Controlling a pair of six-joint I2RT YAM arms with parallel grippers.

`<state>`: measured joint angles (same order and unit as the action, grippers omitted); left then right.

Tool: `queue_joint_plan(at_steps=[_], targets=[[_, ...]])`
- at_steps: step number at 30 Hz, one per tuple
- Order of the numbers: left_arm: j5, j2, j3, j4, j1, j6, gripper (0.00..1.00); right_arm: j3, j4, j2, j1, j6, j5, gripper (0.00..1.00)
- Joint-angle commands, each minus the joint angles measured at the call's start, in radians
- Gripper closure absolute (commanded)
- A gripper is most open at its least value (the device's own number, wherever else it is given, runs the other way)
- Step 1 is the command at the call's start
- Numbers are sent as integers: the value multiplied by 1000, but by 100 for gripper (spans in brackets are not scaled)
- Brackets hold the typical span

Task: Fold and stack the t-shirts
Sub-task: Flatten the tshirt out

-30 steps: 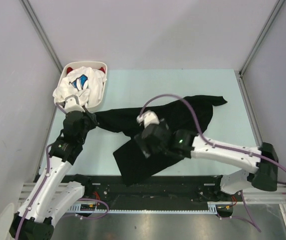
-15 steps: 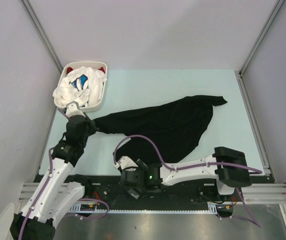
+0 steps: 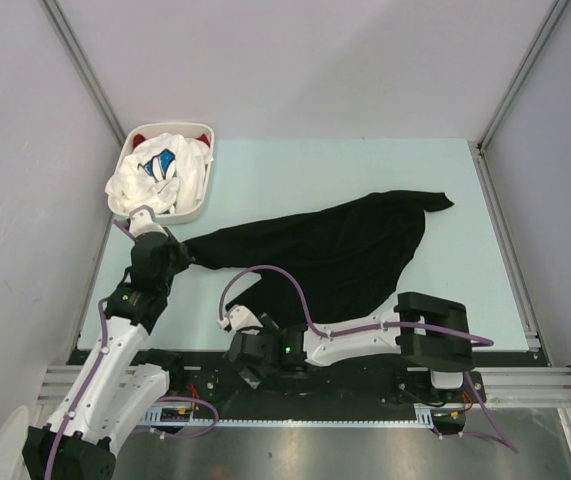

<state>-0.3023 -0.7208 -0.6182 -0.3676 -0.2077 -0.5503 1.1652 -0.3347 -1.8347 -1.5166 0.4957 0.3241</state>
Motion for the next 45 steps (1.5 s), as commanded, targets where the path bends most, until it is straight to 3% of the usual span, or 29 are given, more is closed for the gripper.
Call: queue_joint_plan(at_steps=[1,6,9,11,12,14,15,17,22,30,33,38,40,41,43,44,45], targets=[[11,-2,6,48,11,-8,100,8,65,-34,24,-19,3,13],[19,4,6,52,14,-3,100,8,65,-55,47,-22,33,16],[20,4,3,52,16,3,100,8,63,-64,56,-20,43,28],[19,6,2,48,16,3,100,8,57,-67,56,-19,64,46],[20,6,2,48,16,4,100,8,56,-69,53,-16,73,61],[20,7,2,48,17,4,100,8,42,-64,47,-13,96,73],[20,6,3,48,17,3,100,8,39,-60,45,-9,107,87],[22,7,0,47,17,4,100,8,20,-38,41,-9,138,100],[51,29,-37,18,17,1,100,14,-50,75,21,-29,246,100],[227,106,-204,-33,17,59,99,180,-269,541,64,-170,588,100],[320,147,-290,-4,17,87,100,273,-238,673,108,-311,659,100],[448,158,-458,79,17,93,100,500,-170,706,95,-593,759,100],[503,143,-552,99,17,81,100,592,-58,704,29,-710,838,100],[515,130,-583,105,17,79,100,614,-2,706,-3,-858,861,100],[567,118,-676,139,17,72,100,634,312,709,-95,-1076,941,100],[581,112,-707,151,17,72,100,628,477,703,-191,-1246,960,100],[591,95,-738,162,17,60,100,633,757,687,-244,-1515,975,100]])
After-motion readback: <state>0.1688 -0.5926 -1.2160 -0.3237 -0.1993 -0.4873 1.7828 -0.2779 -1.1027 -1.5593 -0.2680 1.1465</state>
